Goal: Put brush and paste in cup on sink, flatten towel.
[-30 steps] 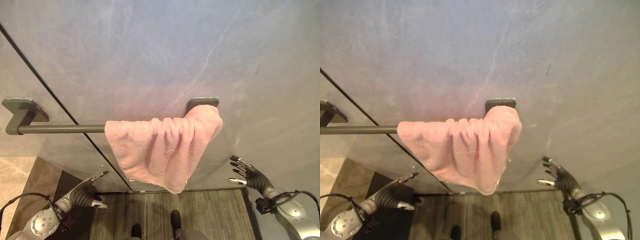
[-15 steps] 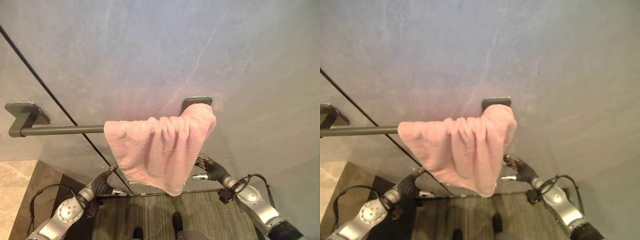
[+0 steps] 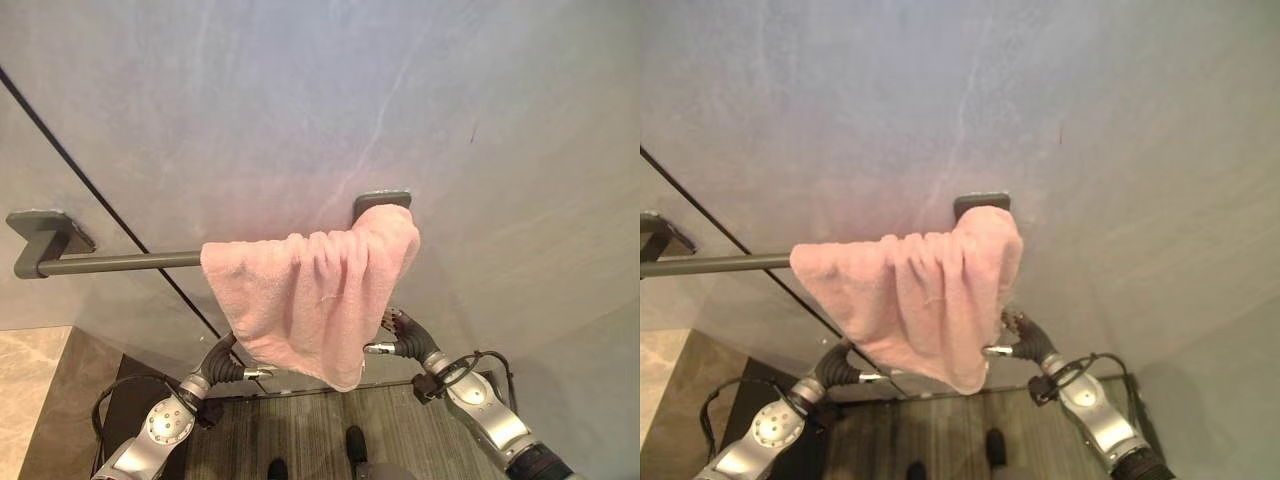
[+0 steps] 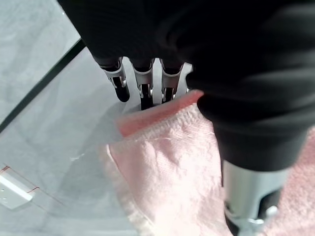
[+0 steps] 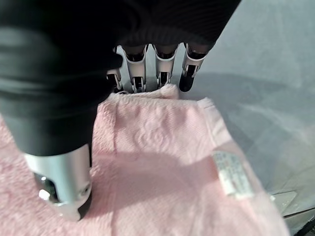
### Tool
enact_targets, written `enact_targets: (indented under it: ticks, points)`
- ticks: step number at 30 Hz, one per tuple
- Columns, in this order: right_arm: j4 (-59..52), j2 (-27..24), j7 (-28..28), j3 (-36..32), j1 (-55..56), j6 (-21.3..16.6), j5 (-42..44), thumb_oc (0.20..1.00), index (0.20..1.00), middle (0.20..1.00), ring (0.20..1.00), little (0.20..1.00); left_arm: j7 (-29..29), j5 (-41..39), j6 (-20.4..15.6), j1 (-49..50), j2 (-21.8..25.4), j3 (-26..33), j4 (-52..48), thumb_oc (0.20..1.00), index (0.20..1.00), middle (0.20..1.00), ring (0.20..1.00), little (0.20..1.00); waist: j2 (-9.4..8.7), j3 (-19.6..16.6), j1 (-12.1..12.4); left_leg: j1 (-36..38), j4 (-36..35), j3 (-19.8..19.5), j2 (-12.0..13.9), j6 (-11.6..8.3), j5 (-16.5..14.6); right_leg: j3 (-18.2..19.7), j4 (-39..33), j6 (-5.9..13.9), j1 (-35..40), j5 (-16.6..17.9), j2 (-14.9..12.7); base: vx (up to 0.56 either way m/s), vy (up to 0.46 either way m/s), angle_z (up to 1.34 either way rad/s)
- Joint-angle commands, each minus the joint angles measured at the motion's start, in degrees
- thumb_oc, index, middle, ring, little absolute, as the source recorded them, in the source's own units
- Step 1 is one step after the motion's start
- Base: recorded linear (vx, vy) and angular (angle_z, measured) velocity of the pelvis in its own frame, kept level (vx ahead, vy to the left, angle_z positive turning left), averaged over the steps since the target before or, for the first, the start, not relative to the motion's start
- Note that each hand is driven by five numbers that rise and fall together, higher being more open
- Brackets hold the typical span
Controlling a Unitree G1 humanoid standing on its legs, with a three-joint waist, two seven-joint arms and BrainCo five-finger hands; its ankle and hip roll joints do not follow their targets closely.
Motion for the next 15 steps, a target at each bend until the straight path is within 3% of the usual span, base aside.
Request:
enact_targets:
  ticks: [1, 2, 3, 11, 15]
  points:
    - [-1.56, 1.97, -1.59, 0.6, -4.95, -2.18, -1.18, 0.592, 0.592, 0.592, 0.592, 0.592, 2.81, 1.04, -1.54, -5.94, 0.3, -0.91, 1.12, 0.89, 0.89, 0.89, 0.89, 0.89, -2.26, -1.01, 0.65, -0.77, 0.7, -1.14, -1.1, 1.47, -1.0, -0.63, 0.4, 7.91, 1.66, -2.2, -7.93, 0.0, 0.0, 0.0]
    - [-1.45, 2.41, -2.05, 0.9, -5.4, -2.07, -1.52, 0.2, 0.2, 0.2, 0.2, 0.2, 2.81, 0.8, -1.46, -6.11, -0.2, -1.15, 1.7, 0.304, 0.304, 0.304, 0.304, 0.304, -2.42, -0.97, 0.74, -0.86, 0.53, -1.11, -1.07, 1.46, -0.89, -0.75, 0.4, 7.95, 1.53, -2.15, -7.9, 0.0, 0.0, 0.0]
    - [-1.44, 2.42, -2.06, 0.9, -5.41, -2.07, -1.53, 0.2, 0.2, 0.2, 0.2, 0.2, 2.81, 0.8, -1.48, -6.13, -0.21, -1.16, 1.73, 0.213, 0.213, 0.213, 0.213, 0.213, -2.42, -0.97, 0.74, -0.88, 0.53, -1.12, -1.07, 1.46, -0.89, -0.75, 0.4, 7.95, 1.52, -2.14, -7.9, 0.0, 0.0, 0.0]
    - [-3.09, 2.38, -2.91, -0.17, -4.54, -2.1, -2.35, 0.2, 0.2, 0.2, 0.2, 0.2, 2.47, 0.48, -1.2, -3.93, 1.0, -0.01, 0.5, 0.2, 0.2, 0.2, 0.2, 0.2, -3.14, -0.53, 1.34, -2.23, 0.19, -1.87, -0.63, 1.15, -0.16, -1.88, 0.4, 8.01, 0.87, -2.05, -7.99, 0.0, -0.003, 0.02]
    - [-12.61, -1.04, -0.11, -2.01, -0.29, -3.36, -0.5, 0.2, 0.2, 0.2, 0.2, 0.2, 1.57, -0.11, -1.89, -0.37, 3.29, 2.71, -5.71, 0.2, 0.2, 0.2, 0.2, 0.2, -3.92, -0.12, 1.43, -3.06, 0.19, -2.98, -0.54, 1.01, 0.09, -3.06, 0.4, 7.93, 0.95, -2.25, -8.14, 0.0, -0.004, 0.17]
